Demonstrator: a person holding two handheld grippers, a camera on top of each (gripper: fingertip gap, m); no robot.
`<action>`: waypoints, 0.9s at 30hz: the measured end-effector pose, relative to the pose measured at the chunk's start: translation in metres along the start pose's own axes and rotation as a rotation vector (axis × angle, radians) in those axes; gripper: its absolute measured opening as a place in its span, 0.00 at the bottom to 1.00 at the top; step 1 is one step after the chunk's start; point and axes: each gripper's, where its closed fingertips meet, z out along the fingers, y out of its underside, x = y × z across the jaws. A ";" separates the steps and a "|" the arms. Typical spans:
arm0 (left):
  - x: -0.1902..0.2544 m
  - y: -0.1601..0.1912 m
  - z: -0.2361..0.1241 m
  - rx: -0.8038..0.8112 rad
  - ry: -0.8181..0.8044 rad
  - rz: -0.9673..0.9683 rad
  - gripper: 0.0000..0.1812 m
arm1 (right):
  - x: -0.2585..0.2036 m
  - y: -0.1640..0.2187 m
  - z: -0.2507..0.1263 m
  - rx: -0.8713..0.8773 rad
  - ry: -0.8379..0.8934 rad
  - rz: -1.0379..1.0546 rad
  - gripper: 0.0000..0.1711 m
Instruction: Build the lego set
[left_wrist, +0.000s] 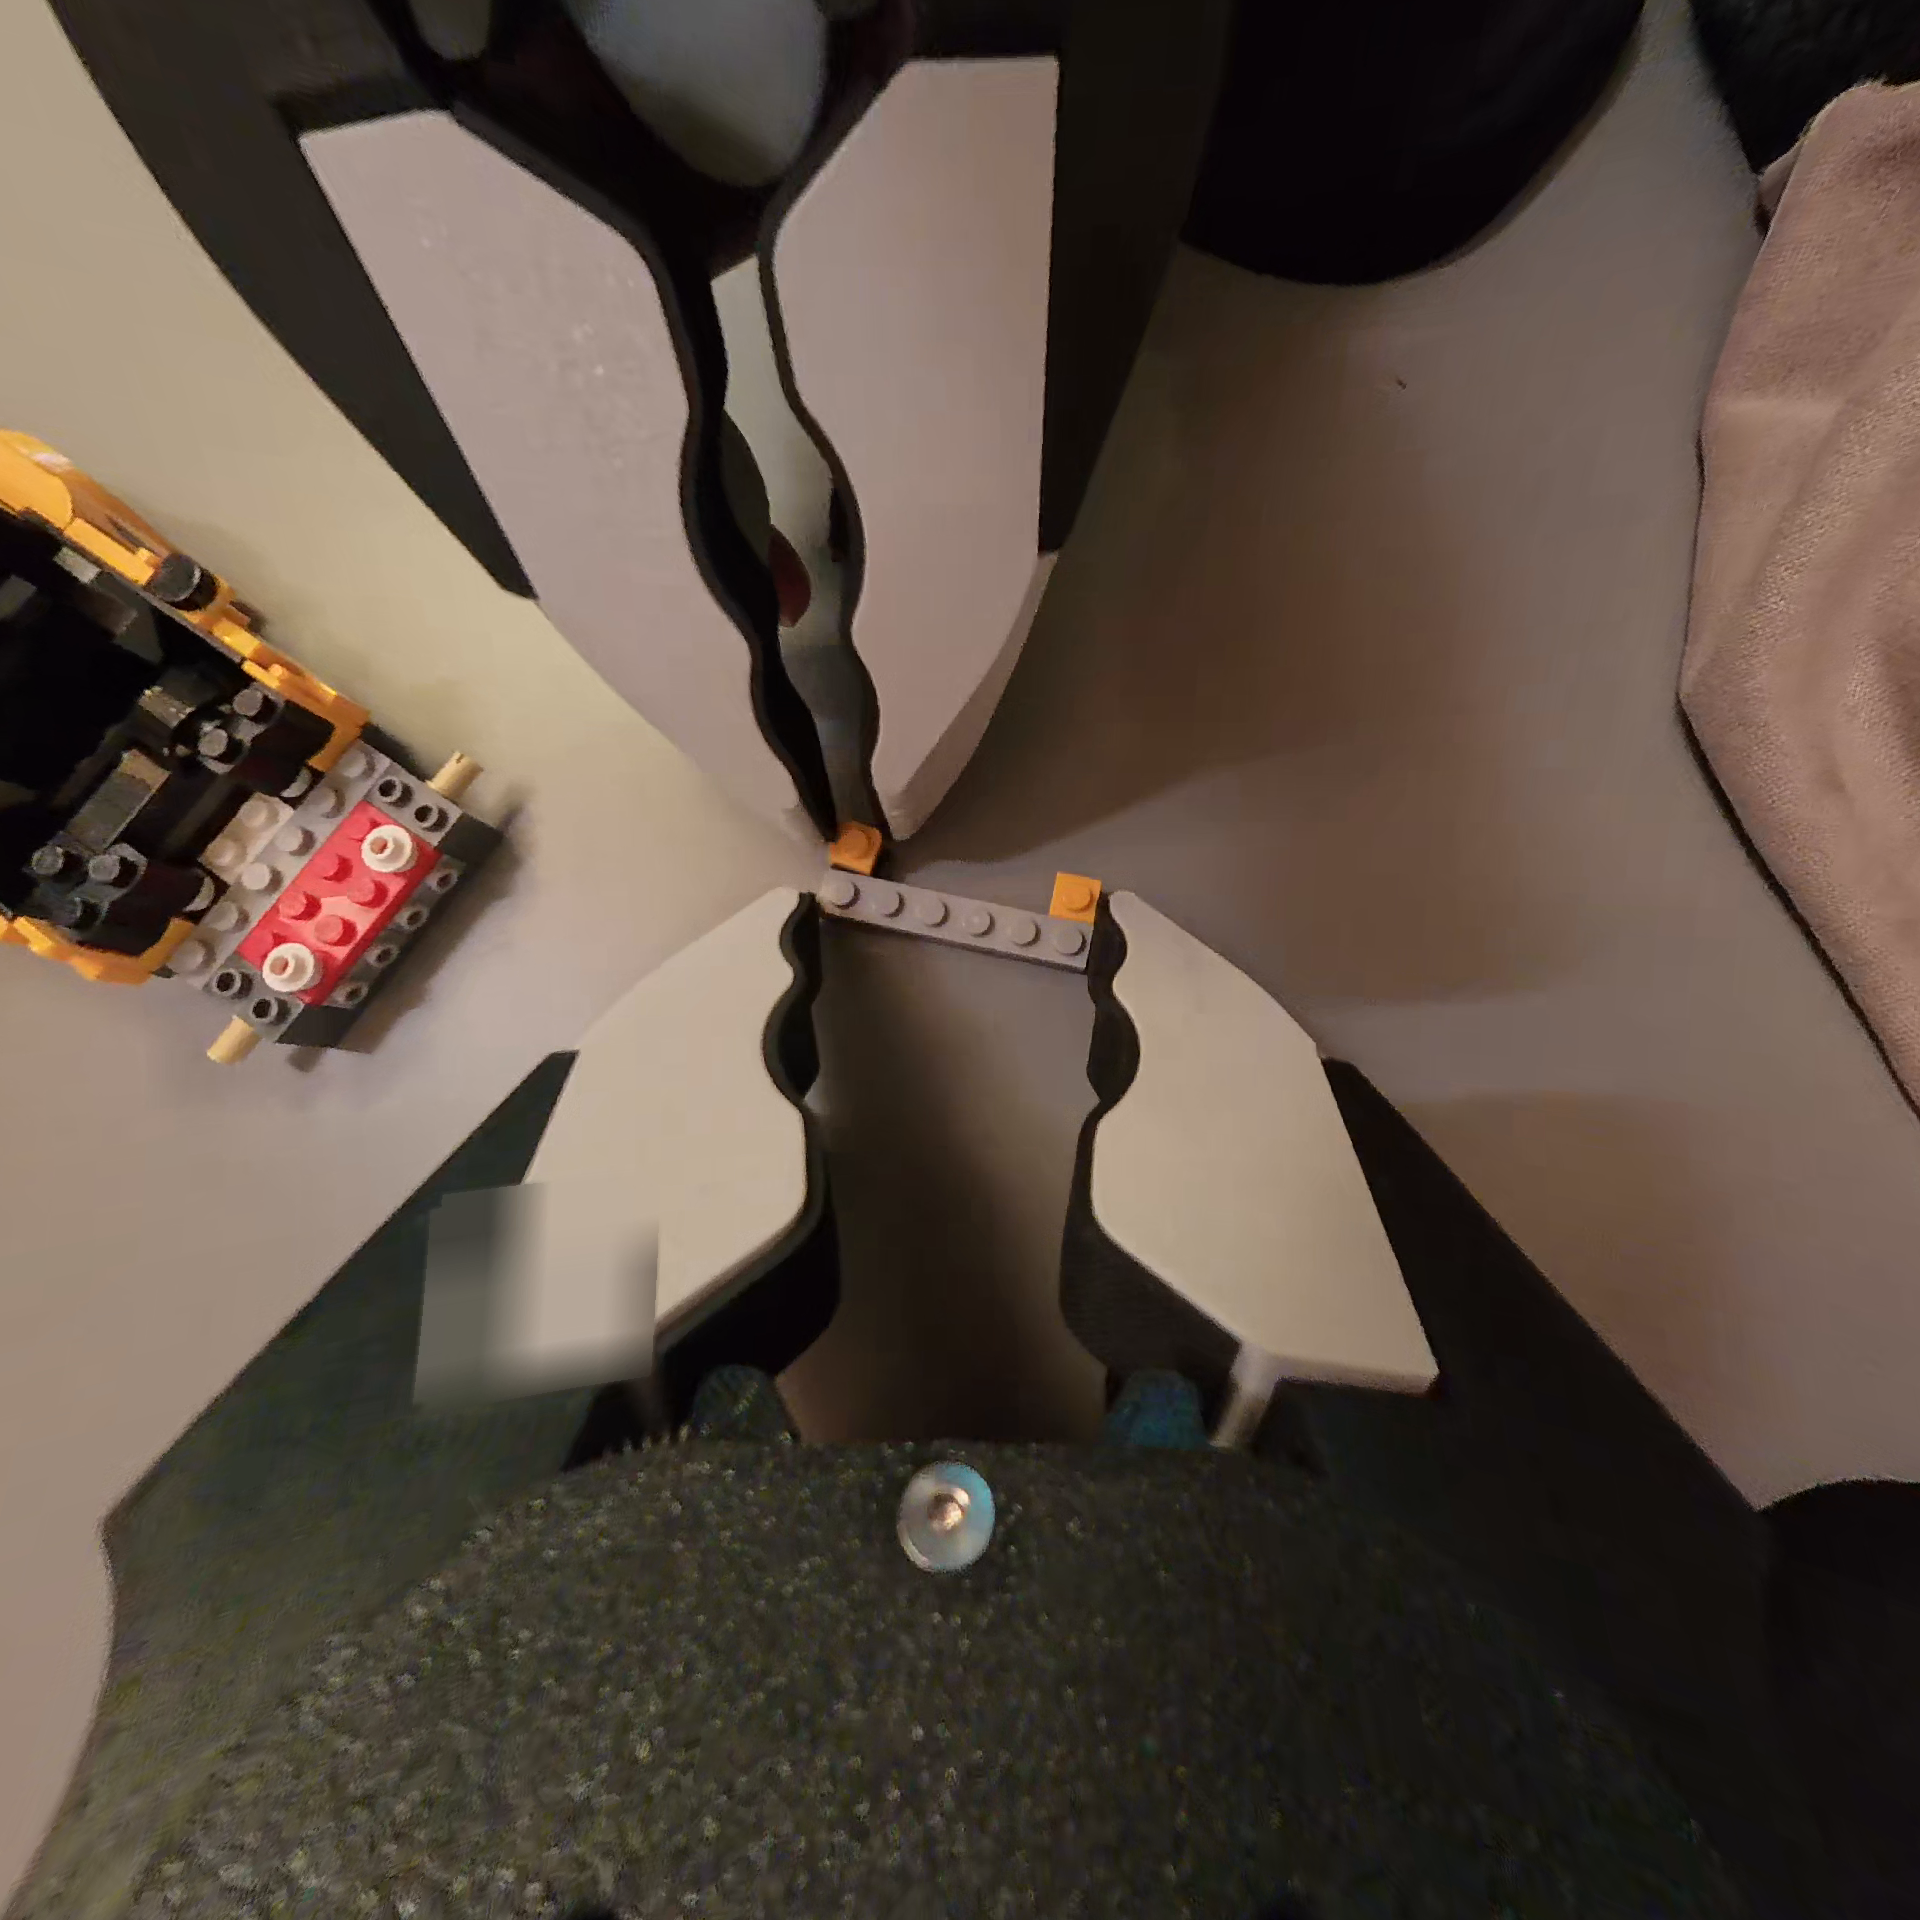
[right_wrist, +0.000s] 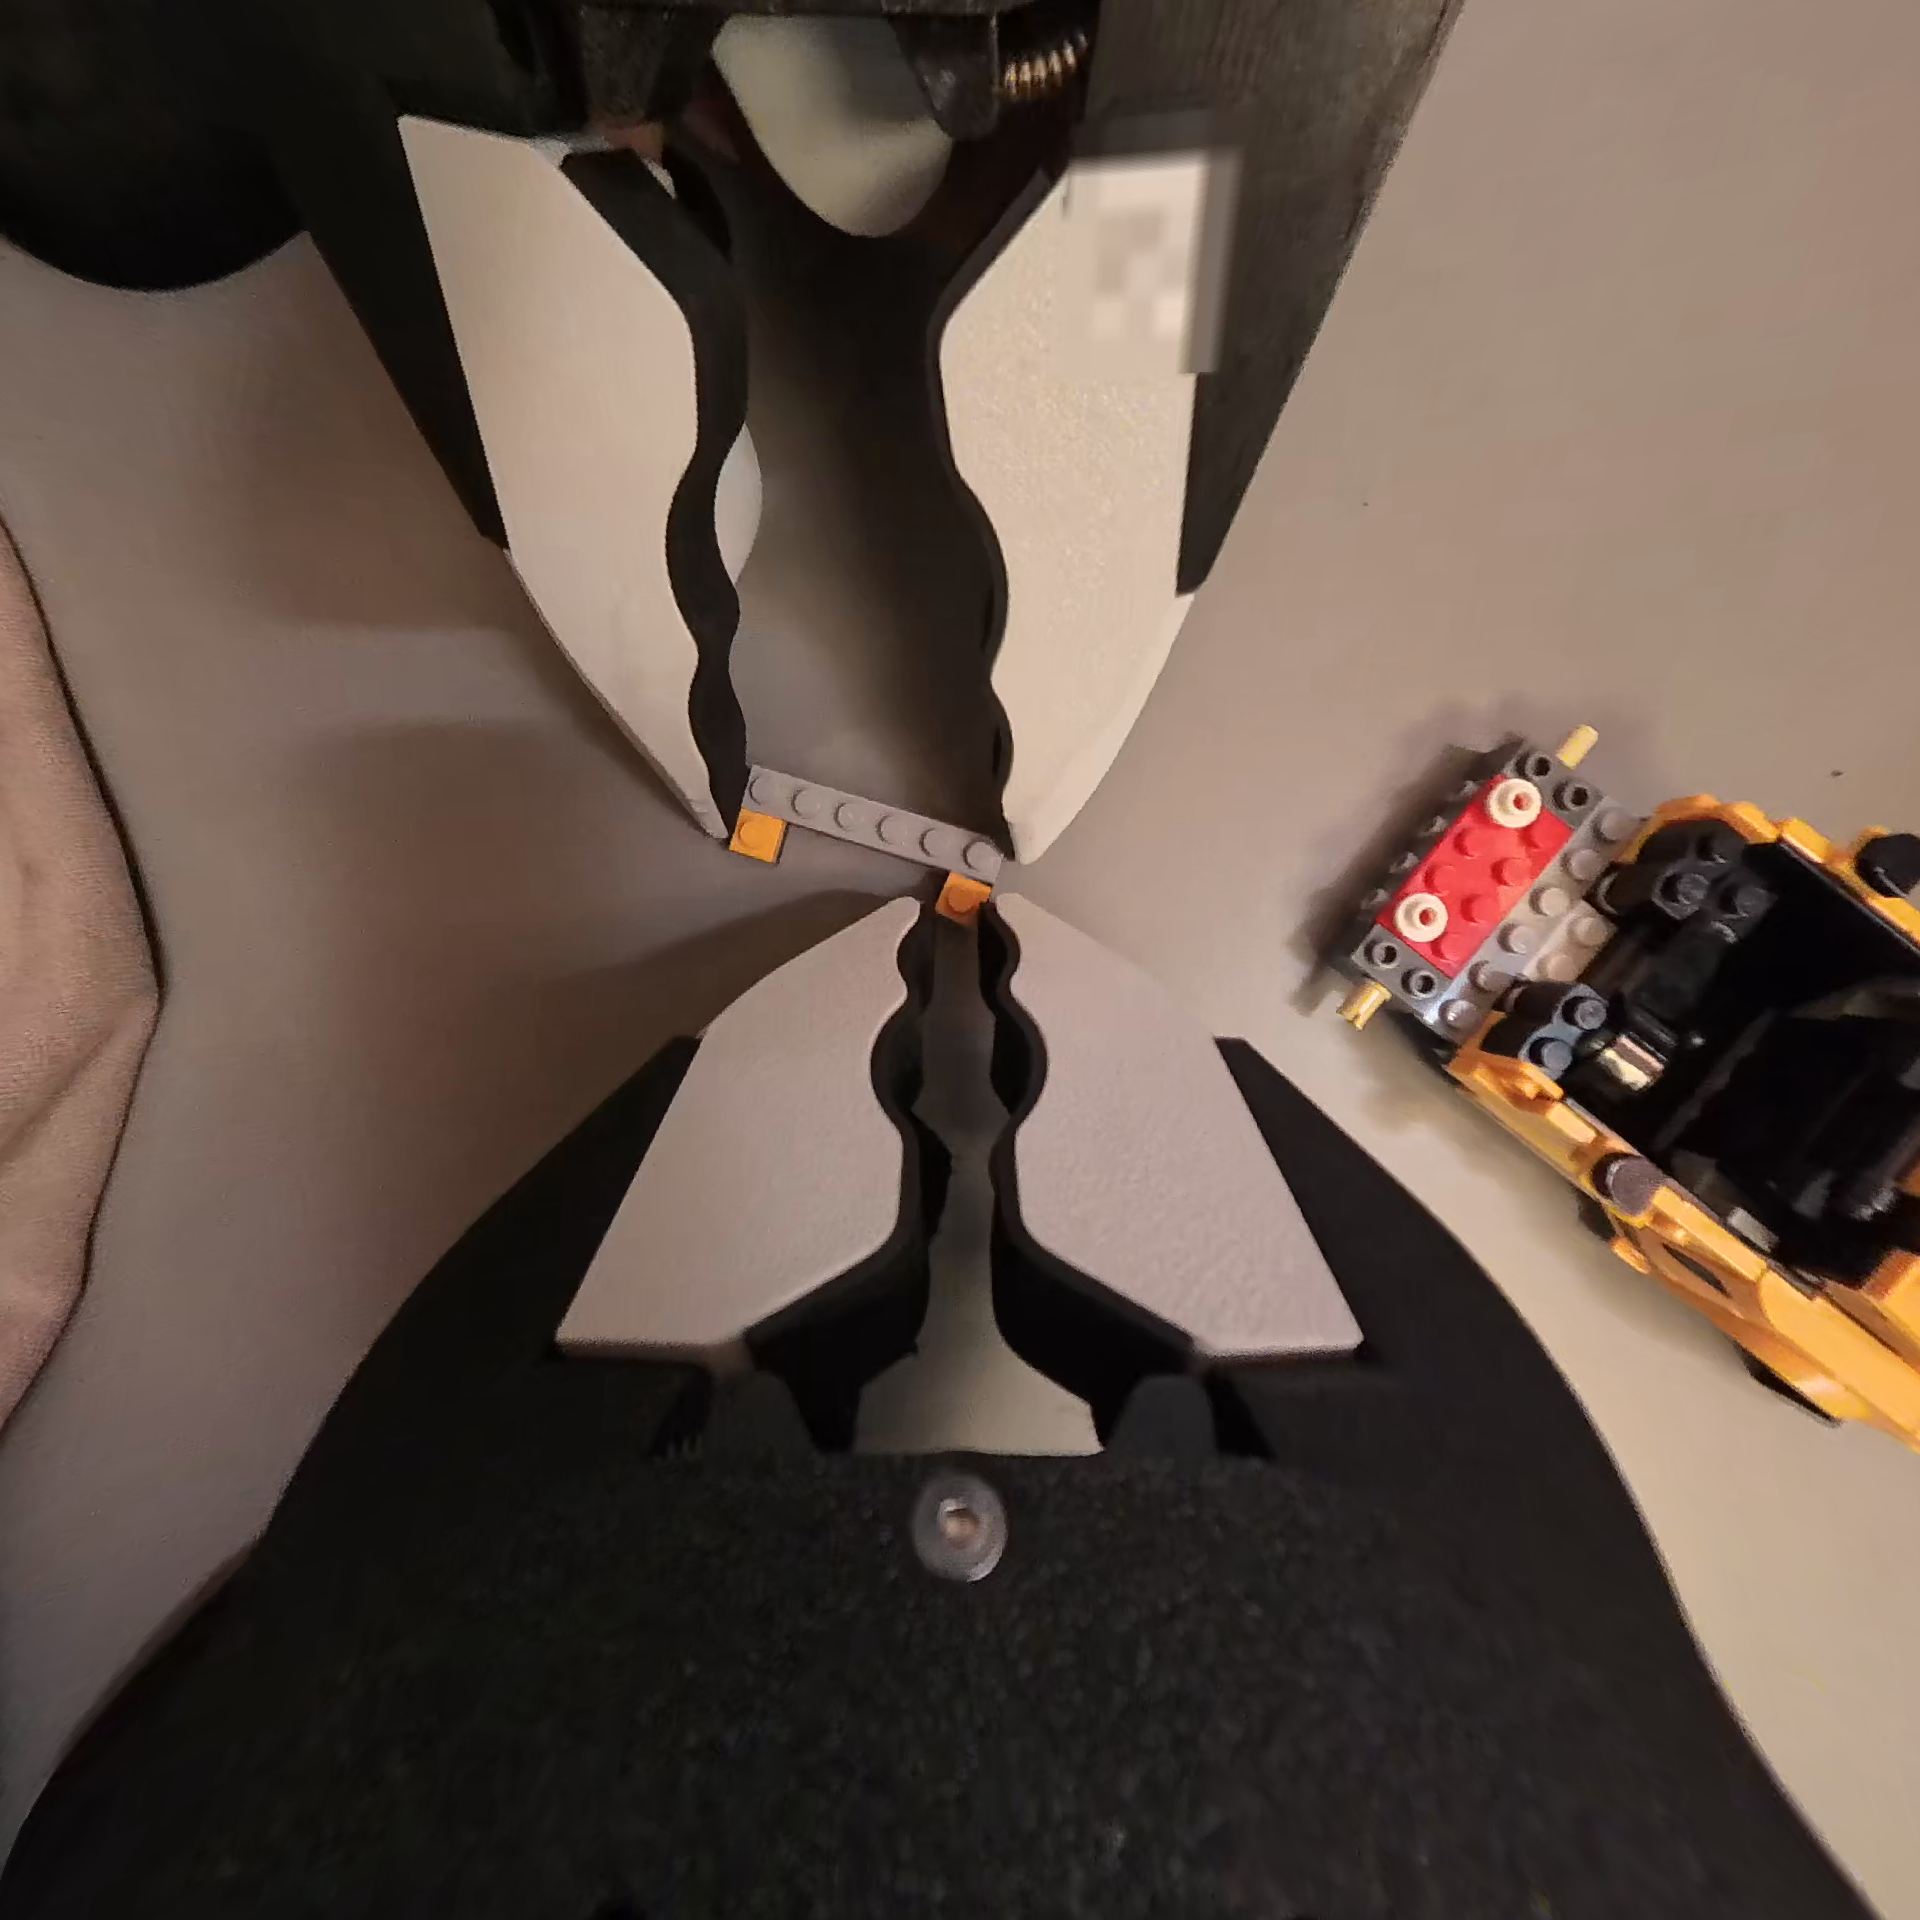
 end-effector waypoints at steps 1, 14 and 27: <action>0.000 0.000 0.000 0.002 0.001 -0.001 0.27 | 0.000 0.000 0.001 -0.003 -0.004 -0.004 0.04; 0.000 0.000 0.000 0.016 0.005 -0.002 0.27 | 0.000 0.001 0.003 -0.029 -0.012 -0.037 0.05; 0.000 0.000 -0.001 0.026 0.007 0.002 0.27 | 0.002 0.000 0.003 -0.027 -0.029 -0.020 0.07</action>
